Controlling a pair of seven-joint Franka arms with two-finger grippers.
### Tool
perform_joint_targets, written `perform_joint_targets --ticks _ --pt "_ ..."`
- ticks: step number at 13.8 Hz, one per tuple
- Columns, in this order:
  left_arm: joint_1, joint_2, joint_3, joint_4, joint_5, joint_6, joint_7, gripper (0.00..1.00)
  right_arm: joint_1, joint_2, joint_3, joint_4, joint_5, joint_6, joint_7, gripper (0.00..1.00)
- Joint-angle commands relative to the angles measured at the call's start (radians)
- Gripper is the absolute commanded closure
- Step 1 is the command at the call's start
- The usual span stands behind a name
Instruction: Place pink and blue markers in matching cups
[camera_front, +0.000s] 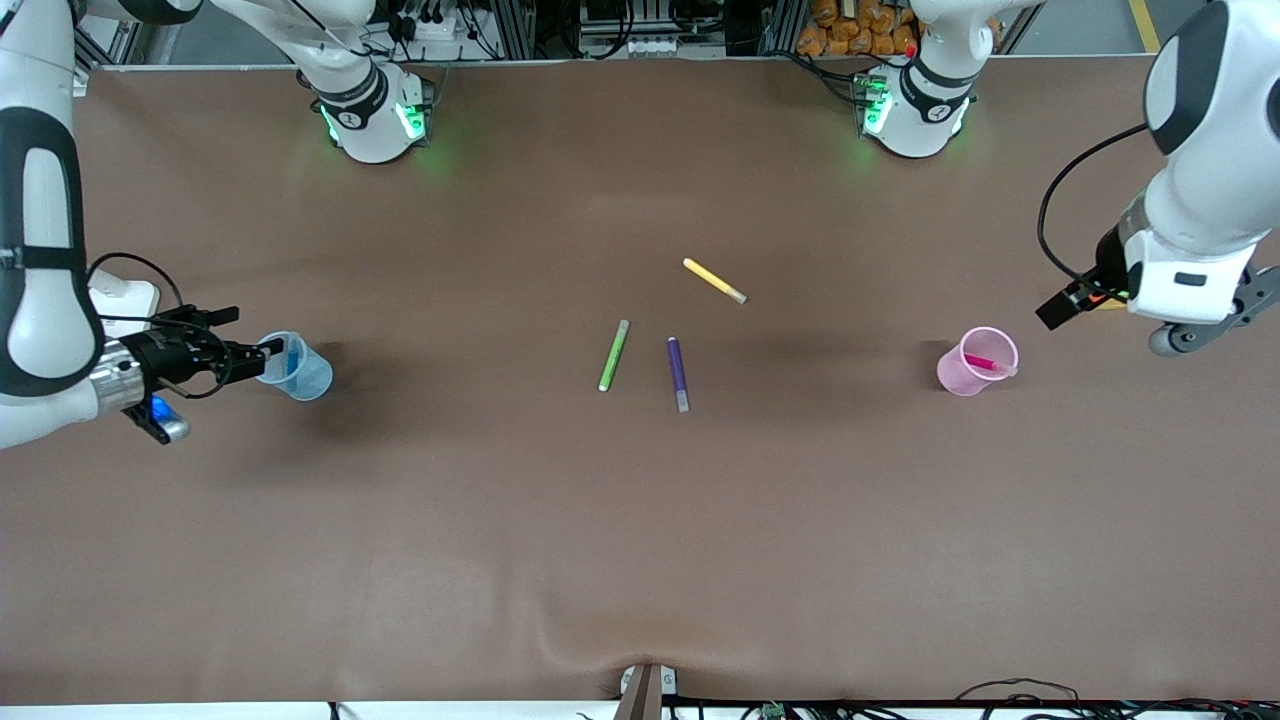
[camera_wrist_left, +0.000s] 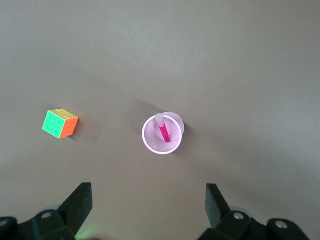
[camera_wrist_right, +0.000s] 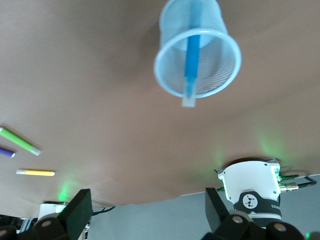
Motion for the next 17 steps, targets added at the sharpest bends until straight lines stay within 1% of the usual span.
perform_joint_targets --ticks 1,4,5,6,8,10,11,13,14,15,17 --pt "0.015 0.007 -0.008 0.112 -0.019 -0.102 0.112 0.0 0.018 0.002 -0.002 0.088 0.005 -0.018 0.002 0.0" --pt "0.024 -0.001 0.001 0.178 -0.04 -0.178 0.252 0.0 0.04 0.0 -0.003 0.256 0.006 -0.015 -0.01 0.0" --pt "0.037 -0.002 0.003 0.189 -0.089 -0.201 0.264 0.0 0.043 0.003 -0.003 0.308 0.002 -0.019 -0.024 0.0" --pt "0.057 -0.002 0.004 0.204 -0.142 -0.205 0.264 0.0 0.046 0.003 -0.005 0.338 -0.006 -0.024 -0.03 0.0" --pt "0.072 -0.005 0.004 0.215 -0.157 -0.215 0.272 0.0 0.049 -0.004 -0.015 0.364 -0.006 -0.033 -0.03 0.0" --pt "0.078 -0.016 0.004 0.241 -0.163 -0.215 0.339 0.0 0.067 -0.045 -0.031 0.369 -0.002 -0.052 -0.029 0.0" --pt "0.078 -0.016 0.003 0.249 -0.164 -0.215 0.355 0.0 0.069 -0.079 -0.023 0.372 0.005 -0.047 -0.03 0.0" --pt "0.075 -0.03 -0.002 0.255 -0.164 -0.223 0.361 0.0 0.102 -0.101 -0.034 0.378 -0.002 -0.049 -0.03 0.0" --pt "0.077 -0.054 -0.003 0.255 -0.172 -0.225 0.361 0.0 0.093 -0.127 -0.038 0.384 0.003 -0.058 -0.032 0.0" --pt "0.077 -0.056 -0.003 0.255 -0.172 -0.226 0.362 0.0 0.08 -0.156 -0.038 0.384 0.005 -0.073 -0.032 0.0" --pt "0.075 -0.063 -0.002 0.254 -0.171 -0.229 0.362 0.0 0.101 -0.228 -0.041 0.386 -0.015 -0.099 -0.029 0.0"
